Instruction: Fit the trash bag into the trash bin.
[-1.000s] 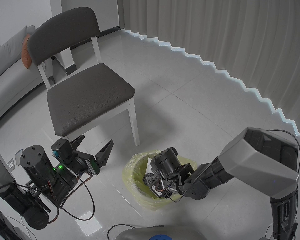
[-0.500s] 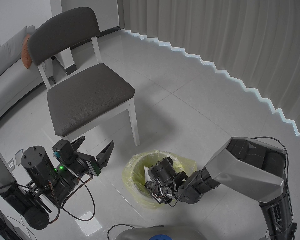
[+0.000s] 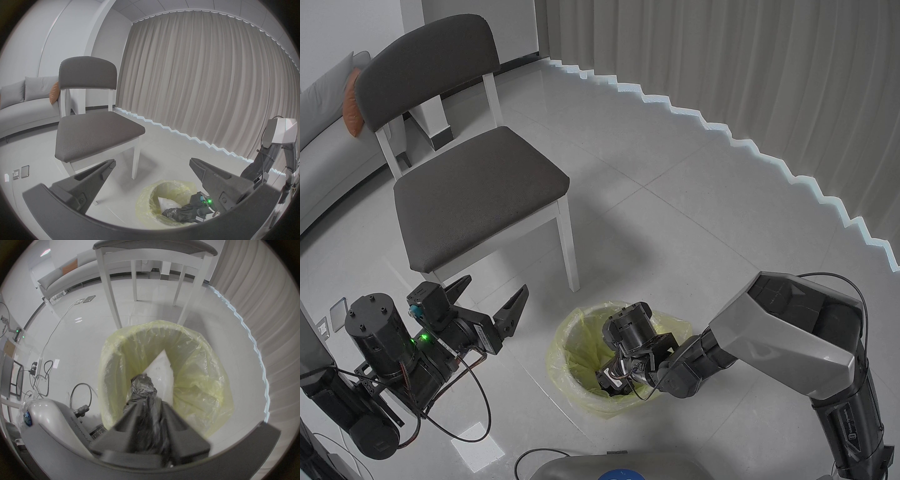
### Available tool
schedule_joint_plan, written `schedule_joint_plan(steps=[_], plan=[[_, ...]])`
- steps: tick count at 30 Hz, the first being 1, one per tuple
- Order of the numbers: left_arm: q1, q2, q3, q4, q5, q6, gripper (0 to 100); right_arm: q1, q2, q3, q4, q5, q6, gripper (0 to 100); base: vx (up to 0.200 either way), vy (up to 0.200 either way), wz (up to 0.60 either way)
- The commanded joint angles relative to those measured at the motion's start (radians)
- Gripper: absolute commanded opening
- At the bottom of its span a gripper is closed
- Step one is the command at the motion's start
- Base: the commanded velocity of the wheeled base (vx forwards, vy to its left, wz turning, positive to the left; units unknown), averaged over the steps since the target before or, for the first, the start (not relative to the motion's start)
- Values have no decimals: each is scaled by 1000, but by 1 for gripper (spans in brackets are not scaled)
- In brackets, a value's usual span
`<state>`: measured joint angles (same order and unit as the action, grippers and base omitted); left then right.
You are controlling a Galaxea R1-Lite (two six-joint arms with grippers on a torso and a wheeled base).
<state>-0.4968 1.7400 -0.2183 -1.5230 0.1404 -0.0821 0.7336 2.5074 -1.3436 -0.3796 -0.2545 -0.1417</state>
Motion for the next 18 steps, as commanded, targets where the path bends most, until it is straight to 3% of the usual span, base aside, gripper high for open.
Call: schedule_joint_plan(steps=[1,18], plan=[[0,9,2,0,1,-1,100,-16,-1,0,-1,0,1,100,0,0,0],[6,18,0,-2,1,-2,100,-292,-64,6,2,3,-7,100,0,0,0]])
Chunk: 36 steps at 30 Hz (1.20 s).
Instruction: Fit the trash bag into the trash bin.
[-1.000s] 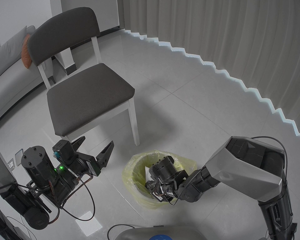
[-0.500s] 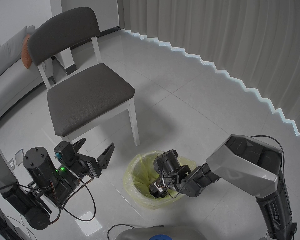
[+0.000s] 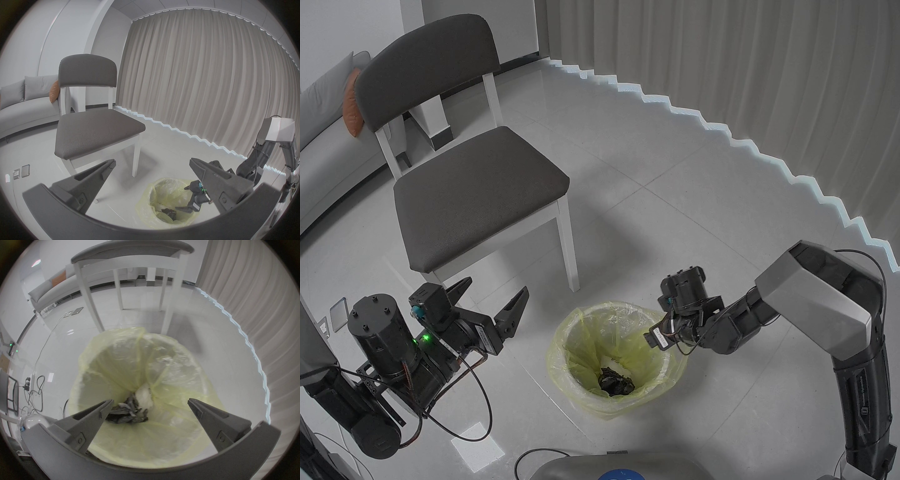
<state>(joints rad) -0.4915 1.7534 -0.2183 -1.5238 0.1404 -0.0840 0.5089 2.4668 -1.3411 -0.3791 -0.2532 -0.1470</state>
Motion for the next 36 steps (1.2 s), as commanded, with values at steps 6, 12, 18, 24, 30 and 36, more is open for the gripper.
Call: schedule_joint_plan(steps=[6,12,18,24,30,36], plan=[[1,5,0,-1,1,-2,100,-130,-16,0,5,2,-5,100,0,0,0],[1,18,0,-1,1,-5,100,-148,9,0,6,3,-9,100,0,0,0],[1,57,2,-1,2,-8,100,-142,104,-32,-3,2,-40,100,0,0,0],[10,75,4,-35,1,-6,100,-148,153,-101,19,2,-45,100,0,0,0],[10,95,4,-39,2,-8,100,-150,169,-165,83,2,-77,100,0,0,0],[17,95,2,-39,1,-8,100,-138,176,-179,75,-11,-114,100,0,0,0]])
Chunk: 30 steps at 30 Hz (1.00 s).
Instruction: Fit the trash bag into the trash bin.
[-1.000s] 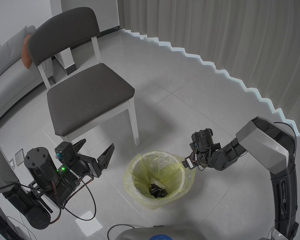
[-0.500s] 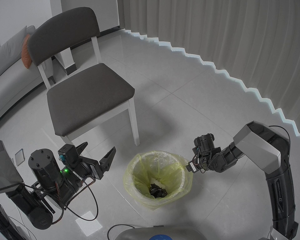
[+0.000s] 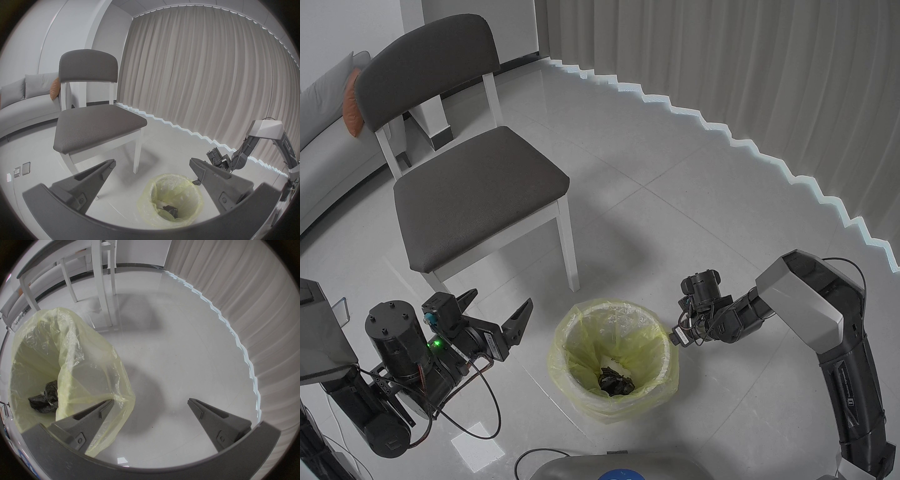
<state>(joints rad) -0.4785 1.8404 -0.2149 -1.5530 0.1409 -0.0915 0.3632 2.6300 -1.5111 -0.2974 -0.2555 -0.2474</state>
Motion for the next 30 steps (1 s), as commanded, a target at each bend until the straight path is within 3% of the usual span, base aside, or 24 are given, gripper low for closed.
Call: schedule_joint_plan(steps=[1,3,10,30], plan=[[5,8,0,-10,0,-1,100,16,15,-8,-8,-27,-24,100,0,0,0],[5,8,0,-10,0,-1,100,30,16,-11,-9,-67,-46,100,0,0,0],[5,3,0,-10,0,-1,100,45,28,-23,-38,-111,-99,100,0,0,0],[21,14,-1,-10,-14,-20,100,-13,-137,150,-129,-102,-88,100,0,0,0]])
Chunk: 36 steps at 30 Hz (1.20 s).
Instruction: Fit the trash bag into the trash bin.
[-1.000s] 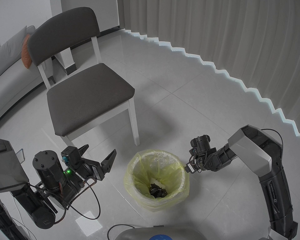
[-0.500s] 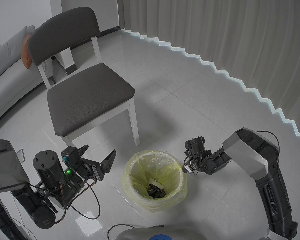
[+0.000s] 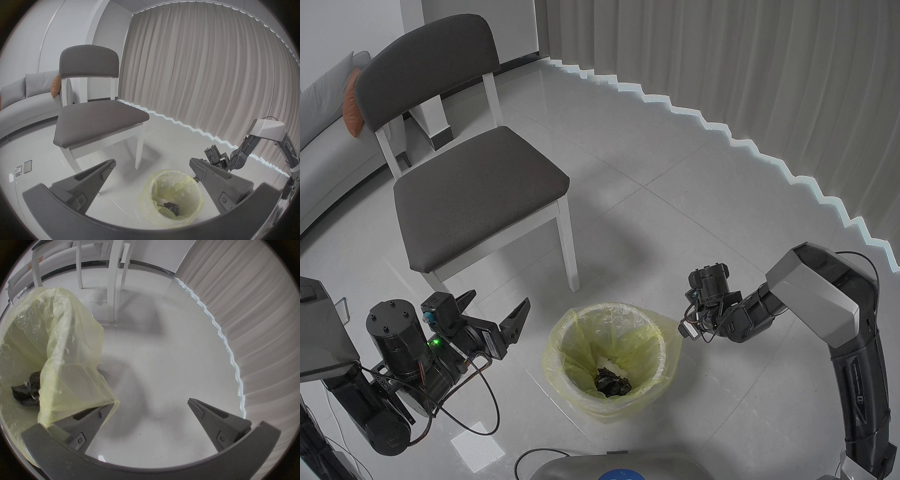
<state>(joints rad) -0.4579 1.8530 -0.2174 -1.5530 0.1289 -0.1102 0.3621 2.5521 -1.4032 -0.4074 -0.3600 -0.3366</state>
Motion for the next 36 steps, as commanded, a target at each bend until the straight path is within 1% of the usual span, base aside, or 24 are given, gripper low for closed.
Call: schedule_joint_plan(steps=[1,9,13,17,25,28,31,36], plan=[[1,2,1,-10,0,-2,100,-14,-67,58,-36,4,1,100,0,0,0],[2,-5,1,-10,-2,-2,100,-17,-72,78,-48,6,4,100,0,0,0],[2,-1,0,-10,-2,-2,100,-23,-69,89,-47,15,14,100,0,0,0],[1,2,-2,-10,-2,-2,100,-12,-52,79,-47,29,18,100,0,0,0],[2,2,0,-10,-2,-2,100,41,76,-46,-33,29,14,100,0,0,0],[2,2,0,-10,-2,-2,100,44,86,-60,-28,29,14,100,0,0,0],[2,0,0,-10,-2,-2,100,58,105,-131,65,29,14,100,0,0,0],[2,3,-2,-10,-3,-2,100,72,108,-166,119,29,11,100,0,0,0]])
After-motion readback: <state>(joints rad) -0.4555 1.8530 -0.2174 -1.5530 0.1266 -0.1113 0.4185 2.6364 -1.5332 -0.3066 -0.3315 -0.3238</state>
